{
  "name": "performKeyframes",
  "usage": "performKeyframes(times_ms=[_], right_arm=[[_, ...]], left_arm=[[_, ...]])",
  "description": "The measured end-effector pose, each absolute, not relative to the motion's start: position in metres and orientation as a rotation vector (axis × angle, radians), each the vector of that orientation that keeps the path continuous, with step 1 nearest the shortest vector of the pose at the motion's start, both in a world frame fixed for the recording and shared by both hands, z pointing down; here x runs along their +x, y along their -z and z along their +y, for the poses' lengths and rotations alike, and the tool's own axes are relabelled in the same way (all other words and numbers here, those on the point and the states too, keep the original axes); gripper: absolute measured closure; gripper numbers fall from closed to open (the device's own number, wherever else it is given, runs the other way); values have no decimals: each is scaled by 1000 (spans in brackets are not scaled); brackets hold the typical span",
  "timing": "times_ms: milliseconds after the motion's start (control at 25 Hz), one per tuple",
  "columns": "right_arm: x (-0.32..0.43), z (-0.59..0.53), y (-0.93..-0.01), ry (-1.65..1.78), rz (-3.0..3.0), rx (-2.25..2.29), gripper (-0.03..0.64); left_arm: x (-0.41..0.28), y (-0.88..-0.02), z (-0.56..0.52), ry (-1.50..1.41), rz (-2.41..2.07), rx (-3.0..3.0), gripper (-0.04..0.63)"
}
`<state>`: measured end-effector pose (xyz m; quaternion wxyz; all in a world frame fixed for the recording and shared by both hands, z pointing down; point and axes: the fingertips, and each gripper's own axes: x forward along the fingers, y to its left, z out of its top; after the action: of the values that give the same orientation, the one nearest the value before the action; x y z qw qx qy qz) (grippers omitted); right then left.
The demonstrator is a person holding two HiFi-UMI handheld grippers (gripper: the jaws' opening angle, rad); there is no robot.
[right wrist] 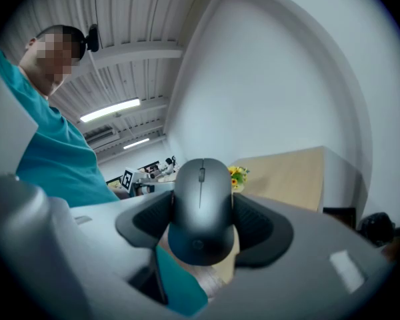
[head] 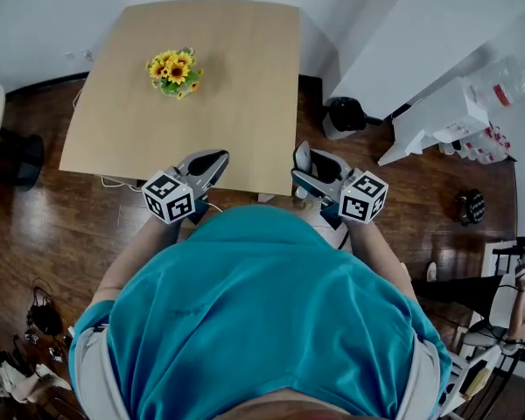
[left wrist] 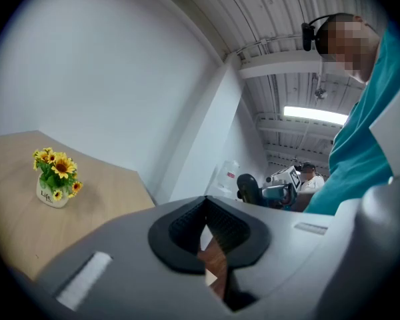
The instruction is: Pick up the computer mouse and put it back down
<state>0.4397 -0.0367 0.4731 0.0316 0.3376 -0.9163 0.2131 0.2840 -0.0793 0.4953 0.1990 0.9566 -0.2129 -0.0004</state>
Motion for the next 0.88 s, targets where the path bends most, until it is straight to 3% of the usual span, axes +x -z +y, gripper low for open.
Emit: performKeyframes(times_ms=[880], right_arm=[[436, -54, -505, -684, -2710, 973, 331]], left_arm=[[272, -505, -69, 18, -640, 2636, 591]])
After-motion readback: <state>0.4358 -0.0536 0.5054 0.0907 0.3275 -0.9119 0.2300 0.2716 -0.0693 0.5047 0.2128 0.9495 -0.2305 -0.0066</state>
